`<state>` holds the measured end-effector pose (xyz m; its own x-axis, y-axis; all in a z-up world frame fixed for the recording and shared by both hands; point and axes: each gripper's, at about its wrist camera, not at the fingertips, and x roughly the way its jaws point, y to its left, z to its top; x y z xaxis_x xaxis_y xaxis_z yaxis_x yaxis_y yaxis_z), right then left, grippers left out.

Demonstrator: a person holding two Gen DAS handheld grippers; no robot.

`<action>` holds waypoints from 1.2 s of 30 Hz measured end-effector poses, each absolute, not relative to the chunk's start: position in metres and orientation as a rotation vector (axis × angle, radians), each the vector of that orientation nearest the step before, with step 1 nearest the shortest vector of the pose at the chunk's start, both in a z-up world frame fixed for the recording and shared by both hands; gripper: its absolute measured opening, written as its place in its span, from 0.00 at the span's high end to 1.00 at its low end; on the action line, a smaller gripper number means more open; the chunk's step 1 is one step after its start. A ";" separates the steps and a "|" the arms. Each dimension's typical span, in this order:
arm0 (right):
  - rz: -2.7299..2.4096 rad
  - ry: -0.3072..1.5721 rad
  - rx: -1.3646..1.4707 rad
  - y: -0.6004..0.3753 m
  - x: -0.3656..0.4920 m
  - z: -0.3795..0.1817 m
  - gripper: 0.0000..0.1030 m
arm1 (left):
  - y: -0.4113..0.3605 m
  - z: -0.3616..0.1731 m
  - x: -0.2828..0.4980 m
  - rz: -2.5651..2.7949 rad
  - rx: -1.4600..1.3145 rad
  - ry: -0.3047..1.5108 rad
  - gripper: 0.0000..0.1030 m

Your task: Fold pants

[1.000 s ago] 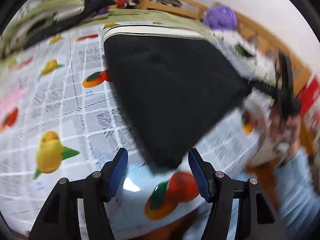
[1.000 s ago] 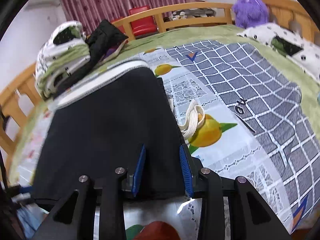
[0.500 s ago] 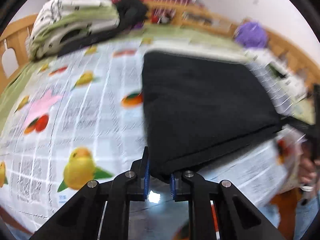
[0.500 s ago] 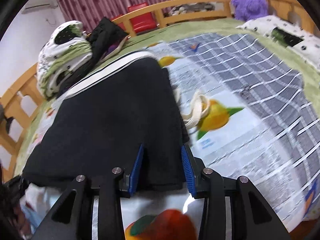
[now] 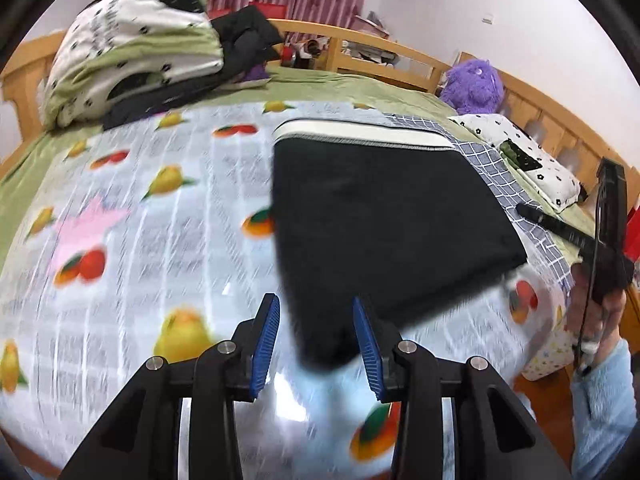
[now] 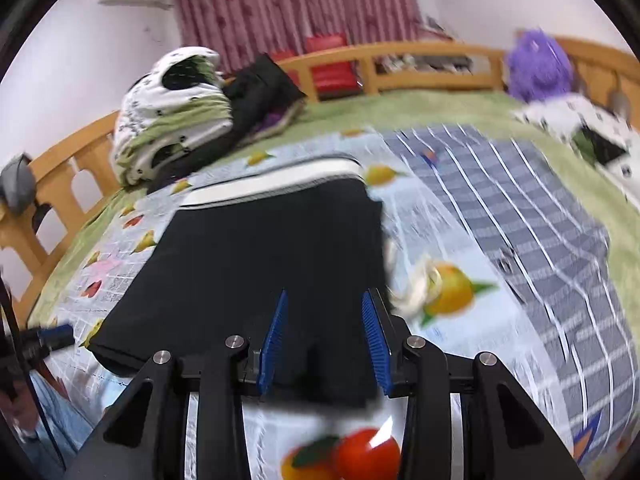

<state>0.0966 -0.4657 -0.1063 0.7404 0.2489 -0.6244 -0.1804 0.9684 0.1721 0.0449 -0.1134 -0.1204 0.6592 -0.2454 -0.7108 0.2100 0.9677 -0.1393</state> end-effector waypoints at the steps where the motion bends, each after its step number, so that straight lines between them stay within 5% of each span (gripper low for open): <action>1: 0.237 0.726 0.089 -0.460 0.102 -0.112 0.62 | -0.119 -0.122 0.052 -0.257 -0.032 0.808 0.65; 4: 0.188 0.812 0.039 -0.450 0.110 -0.146 0.74 | -0.131 -0.149 0.071 -0.260 -0.019 0.888 0.65; 11: 0.227 0.788 -0.077 -0.445 0.098 -0.125 0.75 | -0.114 -0.164 0.067 -0.331 -0.071 0.909 0.61; 12: 0.226 0.764 -0.059 -0.448 0.101 -0.117 0.72 | -0.107 -0.160 0.078 -0.337 -0.130 0.915 0.60; 15: 0.194 0.693 -0.002 -0.457 0.135 -0.093 0.38 | -0.098 -0.153 0.115 -0.309 -0.175 0.911 0.56; 20: 0.119 0.753 0.100 -0.469 0.234 -0.099 0.38 | -0.090 -0.148 0.158 -0.293 -0.243 0.905 0.56; 23: 0.180 0.922 0.130 -0.463 0.275 -0.129 0.53 | -0.090 -0.147 0.178 -0.284 -0.270 0.905 0.55; 26: 0.194 0.854 0.130 -0.476 0.268 -0.121 0.85 | -0.094 -0.149 0.195 -0.289 -0.280 0.920 0.55; 28: 0.187 0.856 0.186 -0.494 0.260 -0.123 0.85 | -0.099 -0.150 0.205 -0.305 -0.280 0.924 0.51; 32: 0.182 0.883 0.178 -0.501 0.247 -0.129 0.76 | -0.114 -0.174 0.228 -0.348 -0.288 1.017 0.46; 35: 0.277 0.869 0.266 -0.517 0.221 -0.118 0.57 | -0.112 -0.192 0.231 -0.382 -0.328 1.059 0.42; 36: 0.297 0.893 0.268 -0.516 0.220 -0.122 0.39 | -0.110 -0.195 0.230 -0.399 -0.354 1.045 0.41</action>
